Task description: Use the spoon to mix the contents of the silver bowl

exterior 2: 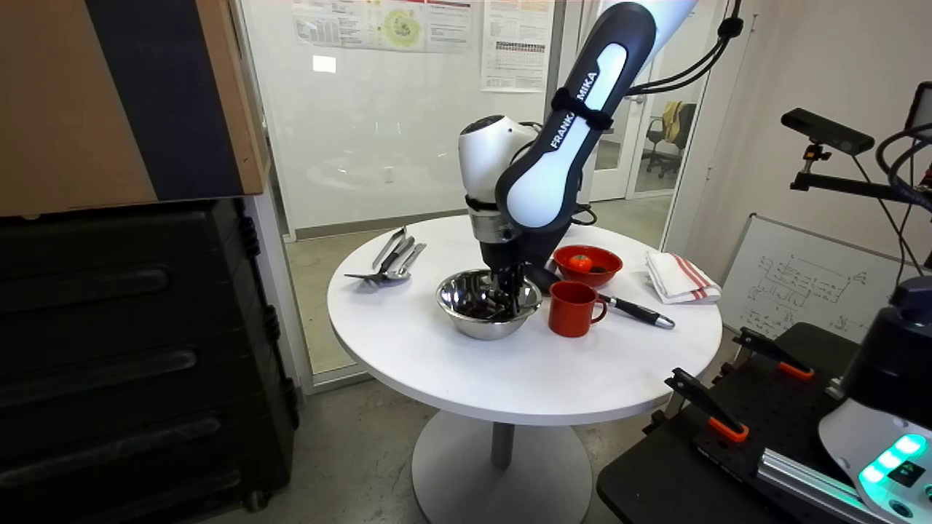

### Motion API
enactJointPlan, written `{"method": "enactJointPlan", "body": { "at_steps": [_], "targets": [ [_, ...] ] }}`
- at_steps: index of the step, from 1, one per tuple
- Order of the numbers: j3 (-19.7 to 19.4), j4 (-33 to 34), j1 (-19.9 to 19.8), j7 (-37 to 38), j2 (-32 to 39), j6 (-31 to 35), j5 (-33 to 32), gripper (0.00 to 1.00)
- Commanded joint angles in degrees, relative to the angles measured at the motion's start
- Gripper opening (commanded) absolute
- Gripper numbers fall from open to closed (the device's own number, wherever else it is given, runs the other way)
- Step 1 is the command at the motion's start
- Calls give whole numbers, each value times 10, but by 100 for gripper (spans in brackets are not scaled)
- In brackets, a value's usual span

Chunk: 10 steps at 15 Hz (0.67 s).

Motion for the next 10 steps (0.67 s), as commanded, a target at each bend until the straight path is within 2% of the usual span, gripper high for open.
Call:
{"method": "enactJointPlan", "body": {
  "at_steps": [1,6,10],
  "targets": [
    [5,-3,-1,5,-10,-9,8,3],
    [21,-12,-16,-21,-35,-17,24,3],
    [55,-6,-44,-77,-52,-51,61,3]
  ]
}}
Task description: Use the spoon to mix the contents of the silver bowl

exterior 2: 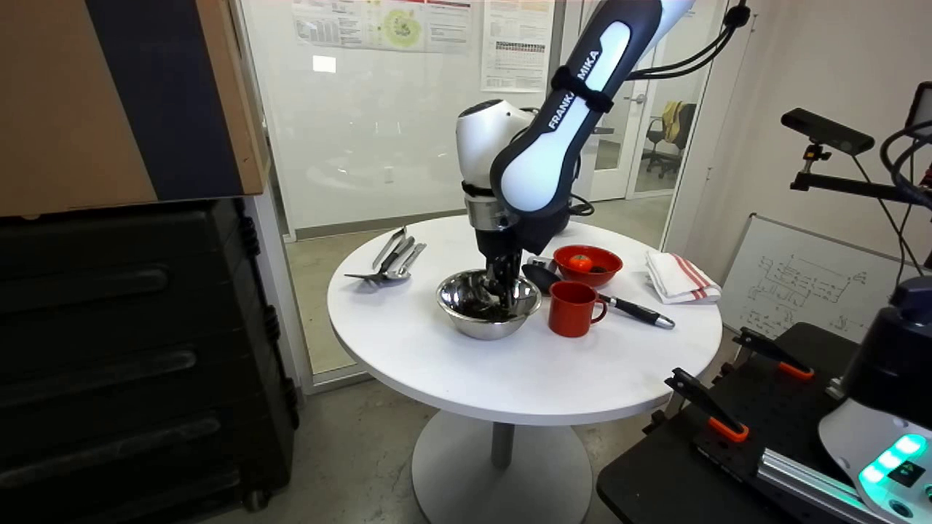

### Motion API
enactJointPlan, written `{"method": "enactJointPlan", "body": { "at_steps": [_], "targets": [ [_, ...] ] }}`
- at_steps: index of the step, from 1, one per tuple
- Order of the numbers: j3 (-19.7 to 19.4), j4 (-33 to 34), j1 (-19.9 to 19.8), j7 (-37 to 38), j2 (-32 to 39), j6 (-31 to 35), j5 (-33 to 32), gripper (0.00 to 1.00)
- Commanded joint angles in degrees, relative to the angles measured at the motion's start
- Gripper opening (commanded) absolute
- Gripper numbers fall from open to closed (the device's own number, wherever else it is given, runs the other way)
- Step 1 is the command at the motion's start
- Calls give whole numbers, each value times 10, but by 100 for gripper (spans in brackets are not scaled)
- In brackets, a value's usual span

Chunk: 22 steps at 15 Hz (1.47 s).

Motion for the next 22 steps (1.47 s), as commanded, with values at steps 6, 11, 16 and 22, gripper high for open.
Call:
{"method": "enactJointPlan", "body": {
  "at_steps": [6,11,16,22],
  "targets": [
    [67,60,-69,-176,11,-208,118,3],
    [66,99,-80,-193,27,-272,119,3],
    [70,126,-77,-199,24,-283,119,3],
    [87,173,-84,-231,51,-357,154,3]
  ]
}}
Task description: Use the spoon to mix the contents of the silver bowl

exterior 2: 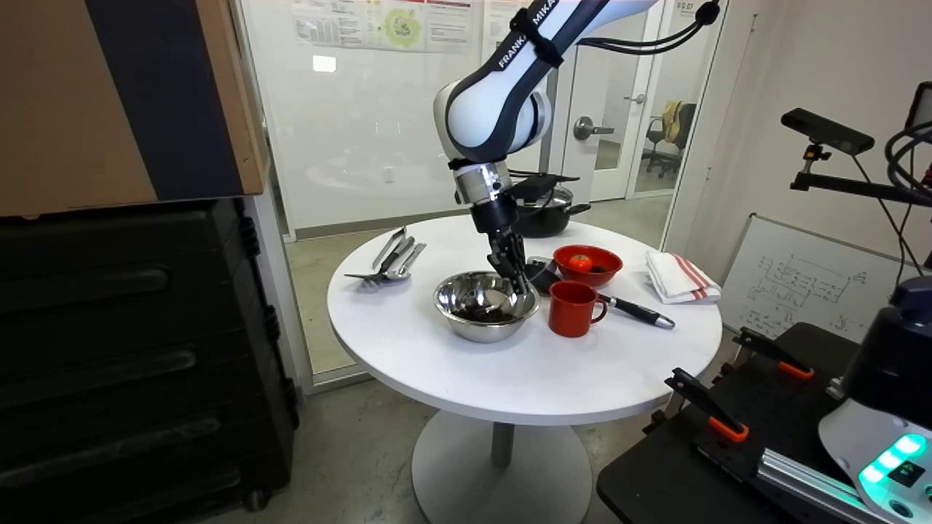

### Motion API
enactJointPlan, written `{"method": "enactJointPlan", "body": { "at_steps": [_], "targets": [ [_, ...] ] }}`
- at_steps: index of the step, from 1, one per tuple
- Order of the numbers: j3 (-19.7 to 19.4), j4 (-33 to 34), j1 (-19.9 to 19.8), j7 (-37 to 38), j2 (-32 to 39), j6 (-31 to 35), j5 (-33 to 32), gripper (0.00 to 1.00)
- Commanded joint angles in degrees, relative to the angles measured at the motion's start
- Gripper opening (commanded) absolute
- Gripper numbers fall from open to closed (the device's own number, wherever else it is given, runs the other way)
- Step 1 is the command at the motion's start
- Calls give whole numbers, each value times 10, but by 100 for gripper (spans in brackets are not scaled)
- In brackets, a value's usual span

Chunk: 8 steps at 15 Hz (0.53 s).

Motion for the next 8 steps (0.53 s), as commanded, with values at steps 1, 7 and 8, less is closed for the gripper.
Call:
{"method": "enactJointPlan", "body": {
  "at_steps": [1,7,8],
  "targets": [
    [11,48,-10,-36,34,-67,38,3],
    [6,47,-6,-28,27,-57,36,3],
    [7,45,-6,-30,24,-56,36,3]
  ]
}}
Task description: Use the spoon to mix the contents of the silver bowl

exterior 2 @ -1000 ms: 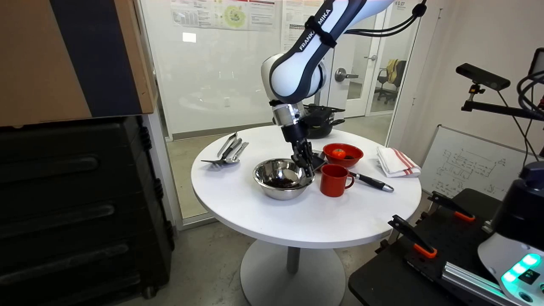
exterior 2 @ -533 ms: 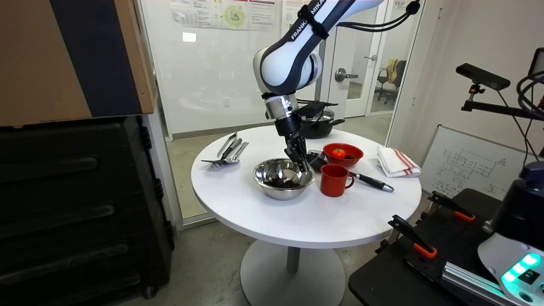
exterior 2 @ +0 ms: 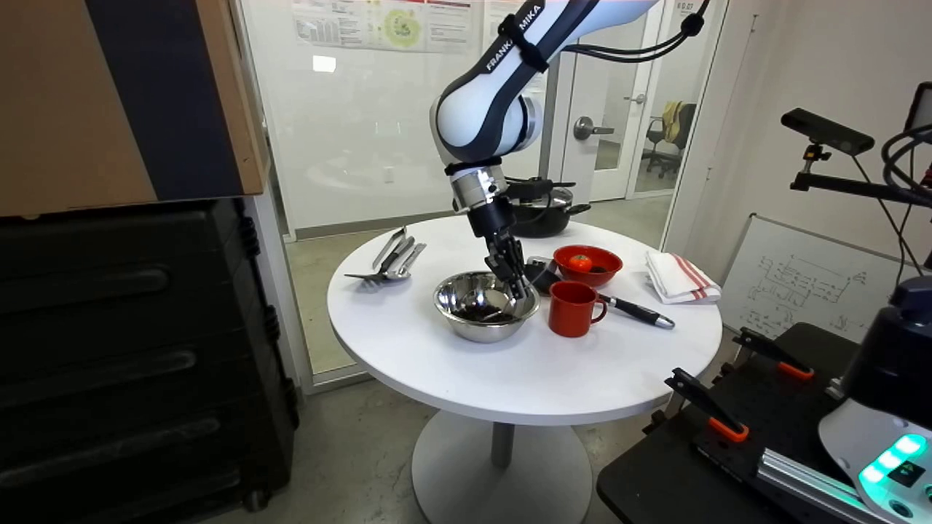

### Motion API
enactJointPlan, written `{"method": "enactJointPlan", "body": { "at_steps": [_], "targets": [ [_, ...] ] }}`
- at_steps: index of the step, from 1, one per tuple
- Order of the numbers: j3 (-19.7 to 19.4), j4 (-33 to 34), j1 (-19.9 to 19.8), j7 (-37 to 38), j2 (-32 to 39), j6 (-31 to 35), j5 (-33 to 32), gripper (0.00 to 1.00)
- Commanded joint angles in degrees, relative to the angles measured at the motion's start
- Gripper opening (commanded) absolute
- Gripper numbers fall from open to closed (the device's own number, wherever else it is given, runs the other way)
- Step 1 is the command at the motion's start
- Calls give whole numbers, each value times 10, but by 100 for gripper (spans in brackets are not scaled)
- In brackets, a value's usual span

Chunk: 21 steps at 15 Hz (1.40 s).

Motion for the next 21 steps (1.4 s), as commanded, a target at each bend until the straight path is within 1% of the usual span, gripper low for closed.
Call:
{"method": "enactJointPlan", "body": {
  "at_steps": [1,7,8,10,18,21],
  "targets": [
    [-1,4,1,0,1,-2,1,11],
    [0,6,1,0,-1,-2,1,11],
    [0,6,1,0,-1,-2,1,3],
    [-1,28,2,7,20,-34,9,3],
    [-12,103,-3,44,65,-103,27,3],
    [-19,133,0,60,81,-127,23,3]
  ]
}}
